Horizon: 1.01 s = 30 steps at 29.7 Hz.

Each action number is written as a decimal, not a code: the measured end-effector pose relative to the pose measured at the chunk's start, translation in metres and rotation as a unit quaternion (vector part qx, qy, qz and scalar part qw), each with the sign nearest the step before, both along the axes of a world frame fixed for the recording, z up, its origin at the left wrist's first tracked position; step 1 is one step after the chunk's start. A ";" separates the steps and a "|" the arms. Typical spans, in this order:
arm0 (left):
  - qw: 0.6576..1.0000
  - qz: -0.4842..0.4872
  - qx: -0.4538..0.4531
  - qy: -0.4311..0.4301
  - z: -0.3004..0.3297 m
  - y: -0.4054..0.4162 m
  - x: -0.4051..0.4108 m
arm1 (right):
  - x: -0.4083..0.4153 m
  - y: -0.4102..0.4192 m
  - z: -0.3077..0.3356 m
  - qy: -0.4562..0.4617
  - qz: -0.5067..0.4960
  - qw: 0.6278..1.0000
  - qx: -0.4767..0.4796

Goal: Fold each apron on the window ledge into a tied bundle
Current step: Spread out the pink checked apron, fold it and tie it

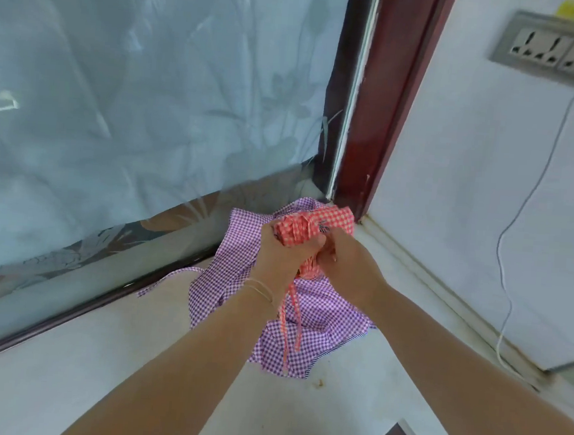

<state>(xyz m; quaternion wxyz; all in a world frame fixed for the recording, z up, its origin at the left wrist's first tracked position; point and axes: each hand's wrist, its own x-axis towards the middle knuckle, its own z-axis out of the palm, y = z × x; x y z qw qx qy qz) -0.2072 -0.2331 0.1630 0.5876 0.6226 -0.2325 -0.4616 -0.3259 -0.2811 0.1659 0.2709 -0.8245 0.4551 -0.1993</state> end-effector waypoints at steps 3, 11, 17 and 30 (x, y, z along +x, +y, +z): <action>0.997 0.029 -0.024 -0.068 0.023 -0.026 -0.037 | -0.014 -0.023 0.014 -0.052 -0.014 0.998 -0.016; 0.977 0.053 -0.100 -0.182 0.090 -0.110 -0.087 | -0.067 -0.099 0.087 -0.160 -0.121 0.979 -0.047; 0.960 0.016 -0.175 -0.216 0.147 -0.160 -0.130 | -0.122 -0.143 0.126 -0.171 -0.189 0.957 -0.136; 0.914 -0.086 -0.238 -0.318 0.271 -0.209 -0.170 | -0.185 -0.182 0.259 -0.109 -0.220 0.922 -0.299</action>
